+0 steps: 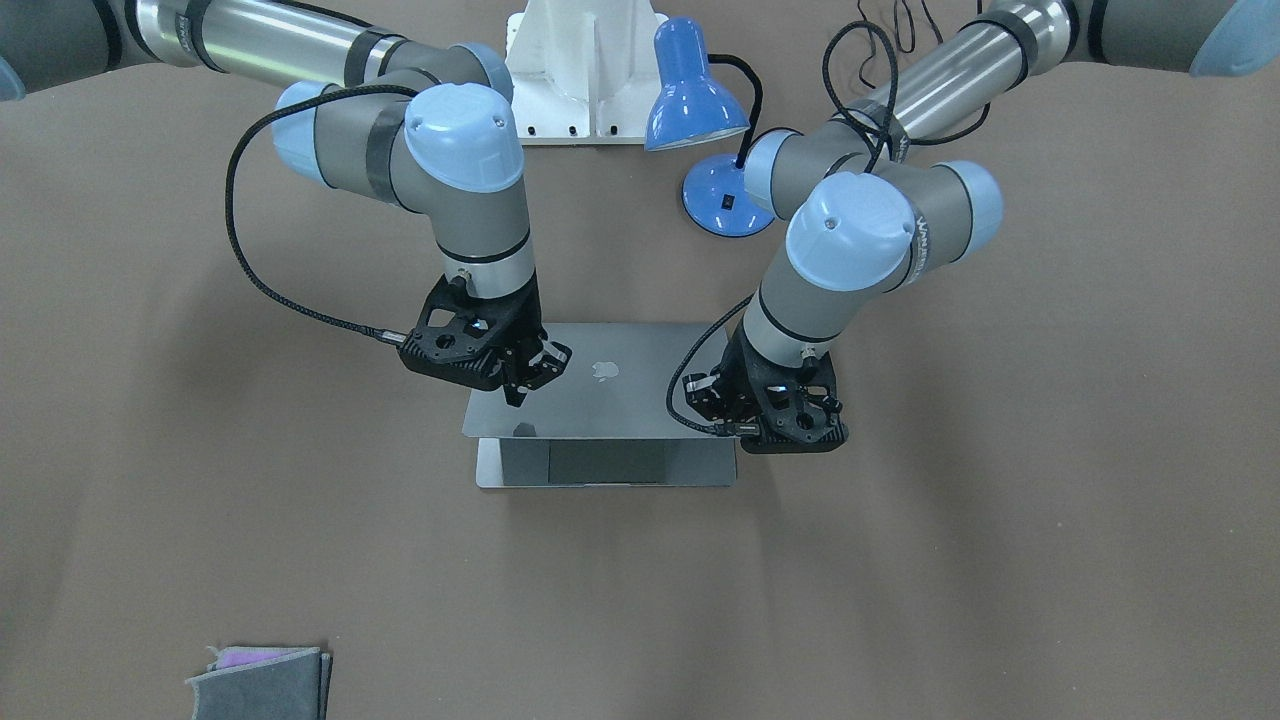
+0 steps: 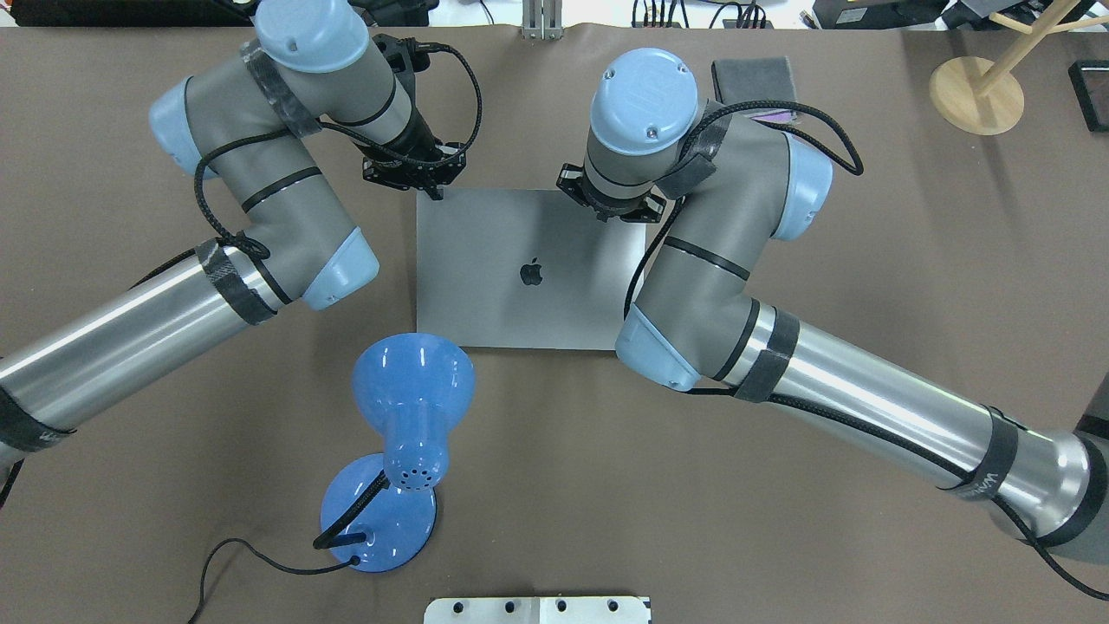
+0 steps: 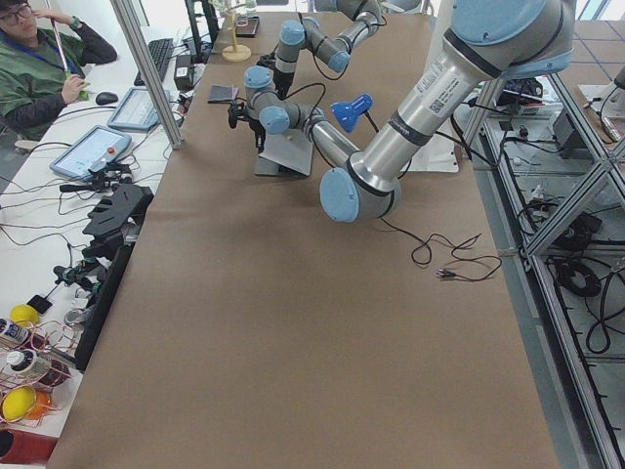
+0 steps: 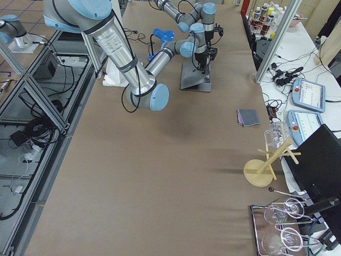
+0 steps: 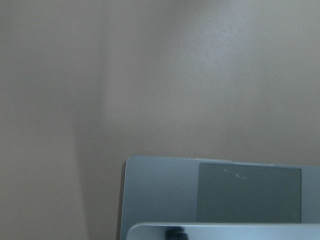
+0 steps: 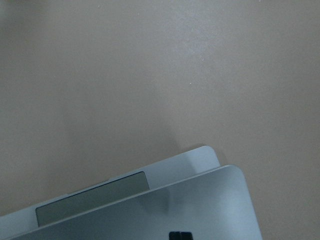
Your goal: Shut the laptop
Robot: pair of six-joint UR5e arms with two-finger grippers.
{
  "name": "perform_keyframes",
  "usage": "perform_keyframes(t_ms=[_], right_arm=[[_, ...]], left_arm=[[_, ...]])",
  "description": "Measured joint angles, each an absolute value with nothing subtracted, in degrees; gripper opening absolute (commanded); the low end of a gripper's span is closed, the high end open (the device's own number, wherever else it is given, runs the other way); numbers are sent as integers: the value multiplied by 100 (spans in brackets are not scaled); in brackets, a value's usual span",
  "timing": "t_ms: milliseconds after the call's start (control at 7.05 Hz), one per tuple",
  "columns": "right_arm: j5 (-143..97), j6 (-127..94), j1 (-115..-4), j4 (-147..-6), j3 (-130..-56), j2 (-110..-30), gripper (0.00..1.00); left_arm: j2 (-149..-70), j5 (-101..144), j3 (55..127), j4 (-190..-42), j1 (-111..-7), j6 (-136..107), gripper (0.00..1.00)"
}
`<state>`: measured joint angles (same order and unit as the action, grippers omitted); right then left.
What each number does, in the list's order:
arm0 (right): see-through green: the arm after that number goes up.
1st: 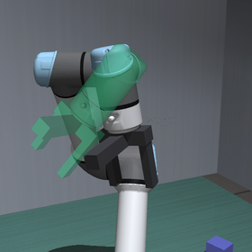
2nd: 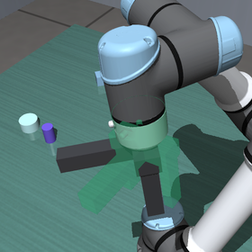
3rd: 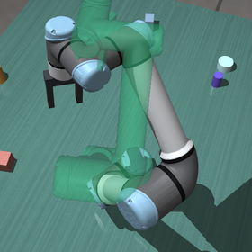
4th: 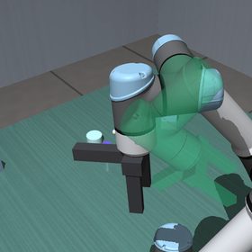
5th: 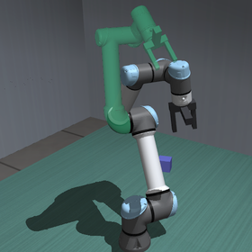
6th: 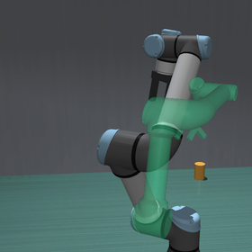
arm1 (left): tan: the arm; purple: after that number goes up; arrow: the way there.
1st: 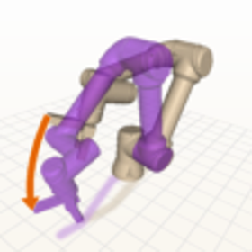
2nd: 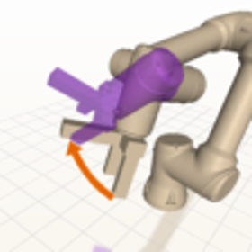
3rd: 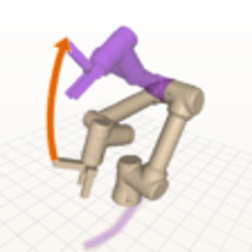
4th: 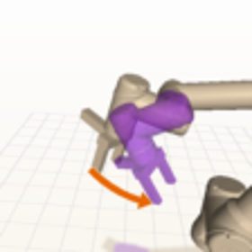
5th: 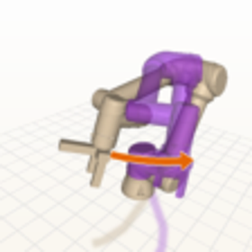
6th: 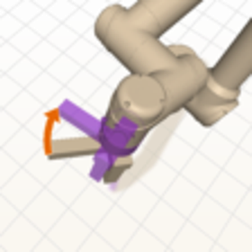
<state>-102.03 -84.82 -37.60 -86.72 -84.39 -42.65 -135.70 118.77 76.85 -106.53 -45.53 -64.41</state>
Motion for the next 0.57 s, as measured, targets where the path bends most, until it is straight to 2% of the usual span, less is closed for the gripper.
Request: perform_keyframes(t_ms=[567], right_arm=[[-10195, -8457, -3805, -8001, -7419, -3992, 0]], left_arm=[[-13649, 11581, 7240, -10756, -4501, -6203, 0]])
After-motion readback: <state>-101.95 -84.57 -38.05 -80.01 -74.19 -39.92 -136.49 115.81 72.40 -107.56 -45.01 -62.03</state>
